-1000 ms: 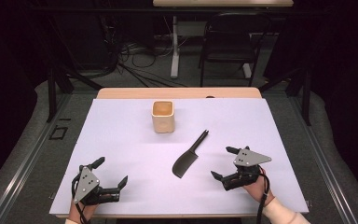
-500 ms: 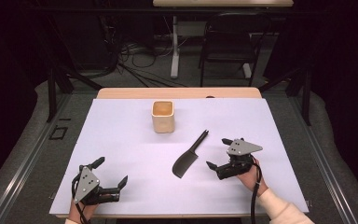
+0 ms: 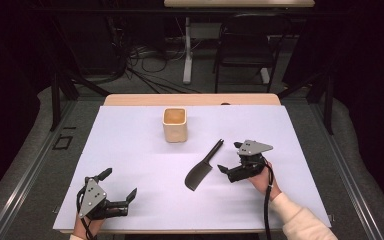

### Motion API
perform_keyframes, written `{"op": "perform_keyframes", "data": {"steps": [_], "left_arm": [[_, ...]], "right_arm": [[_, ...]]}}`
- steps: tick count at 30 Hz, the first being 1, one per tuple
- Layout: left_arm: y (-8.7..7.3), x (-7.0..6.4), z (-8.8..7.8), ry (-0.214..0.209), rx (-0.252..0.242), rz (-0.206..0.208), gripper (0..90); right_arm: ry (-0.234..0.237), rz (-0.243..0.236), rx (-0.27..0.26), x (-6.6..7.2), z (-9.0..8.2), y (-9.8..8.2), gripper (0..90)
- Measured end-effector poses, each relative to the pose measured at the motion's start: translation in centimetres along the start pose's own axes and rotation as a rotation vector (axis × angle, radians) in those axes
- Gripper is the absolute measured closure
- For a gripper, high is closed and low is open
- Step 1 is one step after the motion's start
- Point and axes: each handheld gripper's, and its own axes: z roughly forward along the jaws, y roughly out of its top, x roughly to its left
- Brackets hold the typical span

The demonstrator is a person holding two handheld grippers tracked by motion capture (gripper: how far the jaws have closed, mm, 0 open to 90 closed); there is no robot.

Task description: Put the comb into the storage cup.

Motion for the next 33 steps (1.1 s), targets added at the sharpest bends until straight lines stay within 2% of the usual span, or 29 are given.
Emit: {"op": "perform_keyframes", "data": {"steps": [17, 33], "left_arm": [[0.0, 0.0, 0.0, -0.002, 0.004, 0.0, 0.2], [0.0, 0.1, 0.0, 0.003, 0.006, -0.001, 0.2]], "right_arm": [[0.021, 0.041, 0.021, -1.6, 2.5, 0.8, 0.0], [-0.006, 0.067, 0.018, -3.2, 4.1, 1.4, 0.0]]}}
